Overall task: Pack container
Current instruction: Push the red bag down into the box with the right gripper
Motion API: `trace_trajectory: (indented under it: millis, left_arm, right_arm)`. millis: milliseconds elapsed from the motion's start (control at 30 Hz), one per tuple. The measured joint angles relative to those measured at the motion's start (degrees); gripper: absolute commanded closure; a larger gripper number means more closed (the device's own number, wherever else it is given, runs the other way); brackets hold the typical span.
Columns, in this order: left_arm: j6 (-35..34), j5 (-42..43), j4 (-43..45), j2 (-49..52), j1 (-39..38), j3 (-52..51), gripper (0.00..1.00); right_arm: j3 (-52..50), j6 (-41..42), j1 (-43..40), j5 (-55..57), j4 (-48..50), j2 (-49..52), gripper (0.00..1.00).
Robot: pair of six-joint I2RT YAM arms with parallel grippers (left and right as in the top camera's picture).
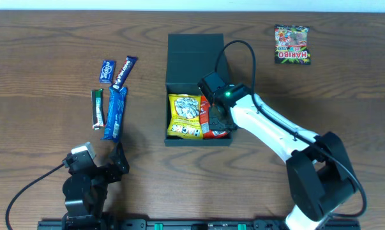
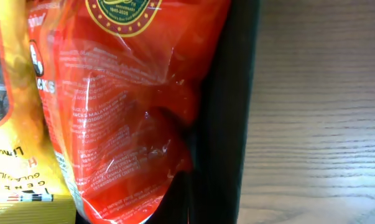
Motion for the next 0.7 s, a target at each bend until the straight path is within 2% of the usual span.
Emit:
trace_trajectory:
  millis: [500, 700]
  left_arm:
    - [0.0, 0.0, 0.0, 0.0, 0.0, 0.0, 0.05]
    - [0.0, 0.0, -0.02, 0.0, 0.0, 0.0, 0.05]
  right_arm:
    - [0.48, -0.85, 0.09, 0.31, 0.96, 2.56, 0.99]
    - [8.11, -1.25, 0.09, 1.05, -4.61, 2.73, 0.99]
